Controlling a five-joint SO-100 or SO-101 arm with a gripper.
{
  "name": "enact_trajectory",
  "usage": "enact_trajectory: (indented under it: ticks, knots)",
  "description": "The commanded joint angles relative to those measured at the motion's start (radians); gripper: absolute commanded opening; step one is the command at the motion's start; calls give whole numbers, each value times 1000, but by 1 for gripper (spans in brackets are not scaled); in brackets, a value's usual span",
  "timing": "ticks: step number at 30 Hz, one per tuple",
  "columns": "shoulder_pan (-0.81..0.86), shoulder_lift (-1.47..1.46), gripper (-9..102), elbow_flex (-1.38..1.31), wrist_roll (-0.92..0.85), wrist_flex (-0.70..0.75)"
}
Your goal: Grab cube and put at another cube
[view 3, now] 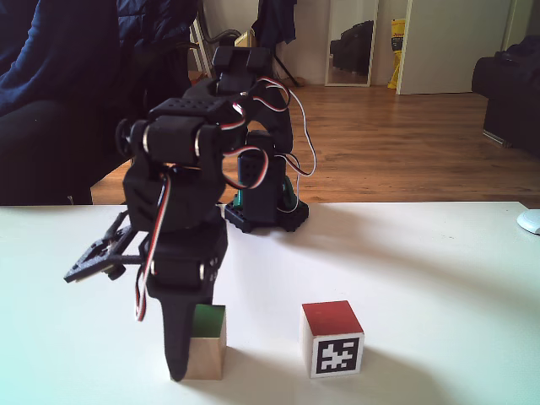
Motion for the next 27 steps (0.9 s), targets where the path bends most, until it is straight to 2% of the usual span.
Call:
enact_trajectory:
  ticks: [1,7,22,27]
  knots:
    - [-15,5,41,-48,6,5]
    - [-28,3,39,-57,20,15]
    - [-15,3,24,-75,38,32]
    - [-9,8,23,-84,43,32]
